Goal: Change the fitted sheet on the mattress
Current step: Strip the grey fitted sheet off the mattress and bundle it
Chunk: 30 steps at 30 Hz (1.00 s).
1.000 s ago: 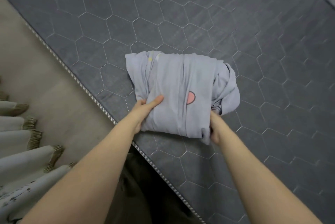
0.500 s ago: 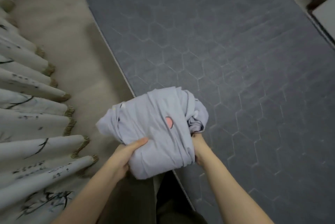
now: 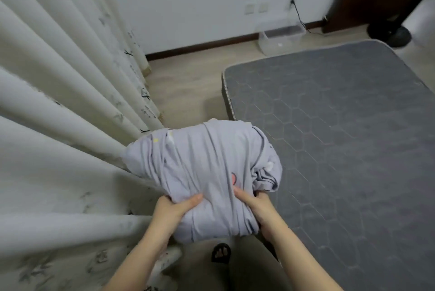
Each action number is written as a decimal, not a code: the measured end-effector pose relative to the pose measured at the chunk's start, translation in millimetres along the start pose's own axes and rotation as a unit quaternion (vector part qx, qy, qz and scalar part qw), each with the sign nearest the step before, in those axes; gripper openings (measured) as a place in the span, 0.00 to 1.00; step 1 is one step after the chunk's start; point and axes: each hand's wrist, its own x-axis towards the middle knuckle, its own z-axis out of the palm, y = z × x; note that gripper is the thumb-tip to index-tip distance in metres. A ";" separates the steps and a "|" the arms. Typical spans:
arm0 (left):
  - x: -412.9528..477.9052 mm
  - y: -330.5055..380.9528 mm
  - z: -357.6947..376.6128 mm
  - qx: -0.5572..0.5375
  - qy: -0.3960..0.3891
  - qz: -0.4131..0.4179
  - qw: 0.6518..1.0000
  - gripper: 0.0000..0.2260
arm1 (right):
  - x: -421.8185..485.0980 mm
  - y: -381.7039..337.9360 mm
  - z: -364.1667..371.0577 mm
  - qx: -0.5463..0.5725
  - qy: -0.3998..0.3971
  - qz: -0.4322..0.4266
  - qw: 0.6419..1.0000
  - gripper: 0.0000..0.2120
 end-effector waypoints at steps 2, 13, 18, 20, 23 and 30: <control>14.0 23.5 -2.0 -0.012 -0.016 0.006 1.000 0.23 | 13.8 -20.0 12.3 0.008 0.007 -0.015 1.000 0.38; 171.3 162.8 34.8 -0.030 -0.043 0.010 0.999 0.17 | 172.6 -143.7 40.7 -0.026 0.062 -0.070 0.995 0.33; 244.8 249.4 40.6 -0.038 -0.026 0.001 0.999 0.19 | 262.7 -218.1 68.5 -0.011 0.048 -0.050 0.998 0.32; 273.4 281.3 38.8 -0.045 -0.018 0.008 0.999 0.18 | 297.2 -246.0 80.4 -0.009 0.039 -0.047 0.998 0.31; 311.0 322.2 36.8 -0.056 -0.005 0.014 0.998 0.21 | 343.5 -281.9 98.4 -0.006 0.031 -0.048 0.998 0.30; 405.6 383.5 21.6 -0.088 0.007 -0.006 0.996 0.31 | 436.9 -333.6 140.5 -0.008 0.023 -0.050 0.998 0.27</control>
